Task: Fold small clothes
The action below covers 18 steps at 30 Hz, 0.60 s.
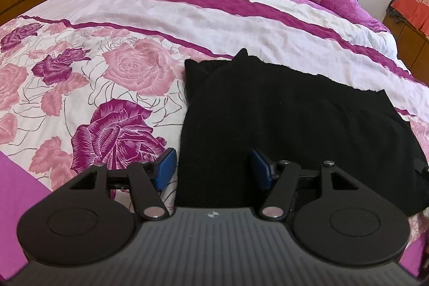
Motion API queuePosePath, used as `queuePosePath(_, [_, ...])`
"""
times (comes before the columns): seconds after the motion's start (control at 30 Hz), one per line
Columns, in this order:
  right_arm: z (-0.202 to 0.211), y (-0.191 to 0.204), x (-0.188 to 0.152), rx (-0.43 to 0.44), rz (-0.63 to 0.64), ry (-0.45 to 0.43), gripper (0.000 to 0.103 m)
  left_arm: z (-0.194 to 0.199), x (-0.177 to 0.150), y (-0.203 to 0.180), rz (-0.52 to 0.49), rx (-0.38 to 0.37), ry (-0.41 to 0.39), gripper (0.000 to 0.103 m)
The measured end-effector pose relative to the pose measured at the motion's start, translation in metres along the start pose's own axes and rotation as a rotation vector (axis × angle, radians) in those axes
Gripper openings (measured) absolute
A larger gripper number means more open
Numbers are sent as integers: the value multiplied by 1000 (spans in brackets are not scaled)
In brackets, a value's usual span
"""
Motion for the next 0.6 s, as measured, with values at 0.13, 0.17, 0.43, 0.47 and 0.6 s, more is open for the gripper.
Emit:
queuePosePath(0.13, [-6, -1, -3, 6, -1, -27, 53, -1, 0, 1, -1, -5, 2, 68])
queuePosePath(0.17, [-6, -2, -3, 6, 1, -31, 52, -1, 0, 1, -4, -6, 1, 68])
queuePosePath(0.43, [-6, -9, -4, 61, -57, -37, 24, -1, -1, 1, -5, -7, 2, 68])
queuePosePath(0.47, [-6, -9, -5, 66, -60, -41, 24, -1, -1, 1, -5, -7, 2, 68])
queuePosePath(0.6, [-5, -13, -6, 77, -68, -45, 25, -3, -1, 0, -10, -4, 3, 68])
Point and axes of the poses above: each gripper's, at about its wrist camera, not at the fingertips, and z roughly against the way its jaws point, y to its left, x to its top, the point moved 5 cm from there along -z, roughly the way its jaws point, and after that the axes turned 9 degrees about y, right-handed, at the moved point
